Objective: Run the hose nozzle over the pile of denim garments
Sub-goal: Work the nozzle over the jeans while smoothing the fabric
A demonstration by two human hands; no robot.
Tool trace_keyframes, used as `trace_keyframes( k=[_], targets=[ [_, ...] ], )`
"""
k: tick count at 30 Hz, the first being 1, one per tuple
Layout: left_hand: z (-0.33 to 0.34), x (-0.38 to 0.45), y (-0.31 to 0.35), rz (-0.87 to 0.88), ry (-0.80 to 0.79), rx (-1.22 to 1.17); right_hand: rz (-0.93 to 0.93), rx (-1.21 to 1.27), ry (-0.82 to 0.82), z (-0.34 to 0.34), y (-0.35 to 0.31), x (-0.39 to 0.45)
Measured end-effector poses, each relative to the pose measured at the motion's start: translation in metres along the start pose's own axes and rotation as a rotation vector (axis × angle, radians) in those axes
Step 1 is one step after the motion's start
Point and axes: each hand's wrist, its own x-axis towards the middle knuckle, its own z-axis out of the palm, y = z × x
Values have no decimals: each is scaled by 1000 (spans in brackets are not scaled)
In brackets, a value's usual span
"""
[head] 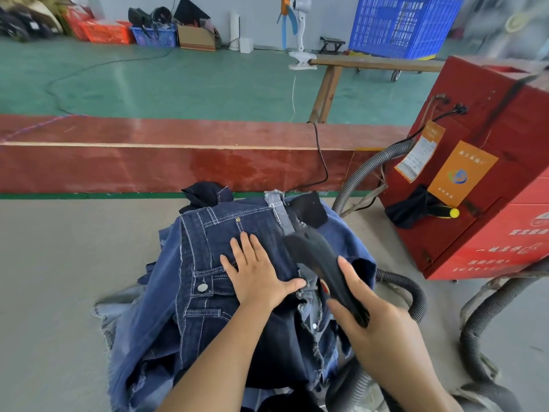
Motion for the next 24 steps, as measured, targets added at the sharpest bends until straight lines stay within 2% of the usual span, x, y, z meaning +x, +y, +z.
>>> trace_keyframes(
  k=[5, 11, 14, 18, 20, 24],
  targets=[
    [-1, -3, 2, -7, 6, 6, 66, -101, -27, 22, 5, -11],
    [-1, -4, 3, -2, 6, 13, -22, -213, -41, 33, -12, 27],
    [-3, -7, 3, -3, 6, 10, -14, -25, -34, 22, -15, 44],
    [-7, -9, 5, -15, -17, 16, -32, 172, 124, 3, -13, 37],
    [-11, -11, 9, -21, -43, 39, -32, 191, 154, -6, -9, 29],
    [-25, -17, 11, -4, -120, 111, 15, 147, 77, -15, 0, 7]
  ],
)
